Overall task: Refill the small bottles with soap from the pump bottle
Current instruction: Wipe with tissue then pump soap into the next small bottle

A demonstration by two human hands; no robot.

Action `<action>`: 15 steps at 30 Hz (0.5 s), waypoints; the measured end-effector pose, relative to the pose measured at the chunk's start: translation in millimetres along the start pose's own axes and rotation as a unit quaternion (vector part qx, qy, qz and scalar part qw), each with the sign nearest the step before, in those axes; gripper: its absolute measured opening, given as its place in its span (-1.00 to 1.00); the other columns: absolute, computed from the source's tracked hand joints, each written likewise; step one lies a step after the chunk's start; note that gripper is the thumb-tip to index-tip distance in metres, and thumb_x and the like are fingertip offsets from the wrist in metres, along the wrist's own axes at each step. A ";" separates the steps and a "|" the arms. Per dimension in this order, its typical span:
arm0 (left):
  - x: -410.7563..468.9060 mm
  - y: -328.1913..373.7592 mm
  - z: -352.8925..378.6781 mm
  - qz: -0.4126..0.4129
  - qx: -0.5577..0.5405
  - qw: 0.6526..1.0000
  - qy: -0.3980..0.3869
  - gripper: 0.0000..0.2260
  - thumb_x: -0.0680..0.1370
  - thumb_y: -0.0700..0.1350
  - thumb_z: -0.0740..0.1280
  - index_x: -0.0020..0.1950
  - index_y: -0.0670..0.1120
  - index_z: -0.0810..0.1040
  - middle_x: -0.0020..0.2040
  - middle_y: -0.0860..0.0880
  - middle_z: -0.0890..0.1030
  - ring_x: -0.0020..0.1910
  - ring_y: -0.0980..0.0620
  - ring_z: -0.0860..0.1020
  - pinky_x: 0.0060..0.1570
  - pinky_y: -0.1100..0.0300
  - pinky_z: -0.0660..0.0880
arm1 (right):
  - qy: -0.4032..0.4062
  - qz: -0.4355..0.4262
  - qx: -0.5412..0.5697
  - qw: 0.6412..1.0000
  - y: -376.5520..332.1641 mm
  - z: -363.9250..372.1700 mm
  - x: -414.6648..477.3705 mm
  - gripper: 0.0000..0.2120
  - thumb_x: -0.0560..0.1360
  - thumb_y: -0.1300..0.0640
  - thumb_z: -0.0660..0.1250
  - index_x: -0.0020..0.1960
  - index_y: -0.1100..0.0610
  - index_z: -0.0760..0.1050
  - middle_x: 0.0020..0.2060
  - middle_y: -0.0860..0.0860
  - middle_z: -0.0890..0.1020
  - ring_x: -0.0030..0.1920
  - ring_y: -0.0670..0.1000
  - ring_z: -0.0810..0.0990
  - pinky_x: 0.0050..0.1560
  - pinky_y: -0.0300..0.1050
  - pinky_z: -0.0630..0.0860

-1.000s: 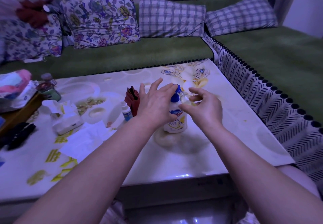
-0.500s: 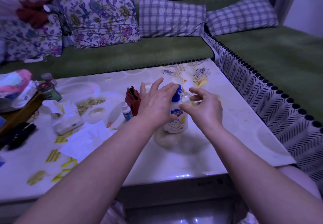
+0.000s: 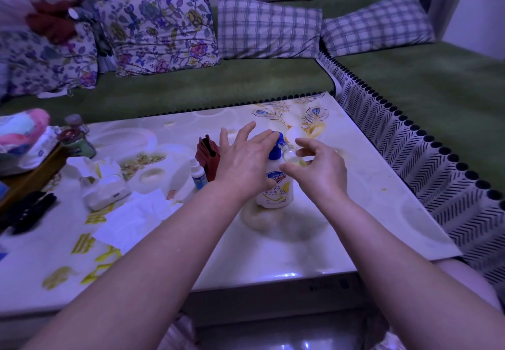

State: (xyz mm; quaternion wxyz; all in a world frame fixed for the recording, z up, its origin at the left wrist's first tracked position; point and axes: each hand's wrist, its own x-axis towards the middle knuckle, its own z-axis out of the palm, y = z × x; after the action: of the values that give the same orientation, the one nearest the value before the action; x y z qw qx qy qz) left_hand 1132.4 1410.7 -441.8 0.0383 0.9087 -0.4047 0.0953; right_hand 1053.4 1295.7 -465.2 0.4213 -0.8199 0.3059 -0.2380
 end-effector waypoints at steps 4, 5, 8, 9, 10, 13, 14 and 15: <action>-0.9 0.0 -0.6 0.002 0.003 1.000 0.000 -0.21 0.37 0.16 0.46 0.48 0.11 0.13 0.49 0.16 0.22 0.52 -0.01 -0.02 0.42 -0.29 -0.12 | -0.008 0.005 -0.007 1.000 -0.7 -0.5 -0.8 -0.49 0.30 0.04 0.50 0.23 -0.06 0.53 0.00 -0.15 0.63 -0.05 -0.10 0.58 0.01 -0.20 0.43; -1.1 0.2 -0.5 0.002 0.004 1.000 -0.001 -0.21 0.37 0.16 0.46 0.48 0.11 0.13 0.49 0.16 0.22 0.53 -0.01 -0.02 0.42 -0.29 -0.12 | -0.009 0.007 -0.010 1.000 -1.0 -0.5 -0.7 -0.50 0.29 0.03 0.50 0.23 -0.05 0.54 0.01 -0.15 0.64 -0.03 -0.09 0.59 0.02 -0.19 0.44; -0.8 0.1 -0.3 0.000 0.003 1.000 -0.001 -0.20 0.37 0.16 0.46 0.49 0.10 0.12 0.49 0.15 0.22 0.53 -0.01 -0.02 0.42 -0.28 -0.13 | -0.006 0.012 -0.022 1.000 -1.6 -0.3 -0.2 -0.53 0.28 0.00 0.51 0.18 -0.05 0.58 0.04 -0.15 0.65 0.04 -0.07 0.61 0.14 -0.10 0.49; -0.7 0.0 -0.3 0.001 0.003 1.000 -0.001 -0.20 0.36 0.15 0.46 0.49 0.11 0.12 0.49 0.15 0.22 0.52 -0.01 -0.02 0.42 -0.28 -0.13 | -0.005 0.013 -0.025 1.000 -1.8 -0.2 -0.1 -0.54 0.27 -0.01 0.51 0.17 -0.06 0.59 0.05 -0.15 0.66 0.05 -0.06 0.61 0.16 -0.06 0.50; -0.7 -0.1 -0.2 0.001 0.004 1.000 -0.001 -0.20 0.36 0.15 0.46 0.49 0.11 0.12 0.49 0.16 0.22 0.52 -0.01 -0.02 0.41 -0.28 -0.13 | -0.003 0.013 -0.029 0.999 -2.0 -0.4 0.0 -0.54 0.26 -0.02 0.51 0.15 -0.07 0.60 0.05 -0.15 0.66 0.06 -0.05 0.61 0.17 -0.04 0.49; -1.0 -0.4 0.1 0.002 0.008 1.000 0.002 -0.21 0.36 0.15 0.47 0.48 0.11 0.12 0.49 0.17 0.21 0.52 -0.01 -0.01 0.41 -0.29 -0.11 | -0.004 0.012 -0.039 0.999 -3.4 -2.3 0.9 -0.57 0.25 -0.02 0.50 0.12 -0.07 0.61 0.04 -0.16 0.66 0.07 -0.03 0.61 0.21 0.00 0.47; -1.1 -0.3 0.5 0.002 0.010 1.000 0.002 -0.20 0.36 0.15 0.47 0.48 0.11 0.12 0.50 0.16 0.21 0.52 -0.01 -0.01 0.41 -0.29 -0.11 | -0.006 0.013 -0.042 0.999 -4.1 -3.3 1.3 -0.58 0.26 -0.02 0.50 0.12 -0.07 0.61 0.04 -0.16 0.66 0.07 -0.03 0.61 0.21 0.00 0.47; -1.3 -0.3 0.9 0.002 0.011 1.000 0.002 -0.20 0.36 0.15 0.47 0.48 0.11 0.11 0.50 0.16 0.21 0.52 -0.01 -0.01 0.41 -0.29 -0.11 | -0.008 0.014 -0.044 0.999 -4.6 -4.1 1.7 -0.58 0.26 -0.02 0.50 0.11 -0.08 0.61 0.04 -0.17 0.66 0.06 -0.03 0.61 0.21 0.00 0.47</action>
State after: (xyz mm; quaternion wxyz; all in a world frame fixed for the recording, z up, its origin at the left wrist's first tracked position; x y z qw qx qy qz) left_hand 1131.9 1411.7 -442.9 0.0287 0.9082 -0.4050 0.1020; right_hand 1053.4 1294.4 -459.0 0.3906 -0.8353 0.3239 -0.2116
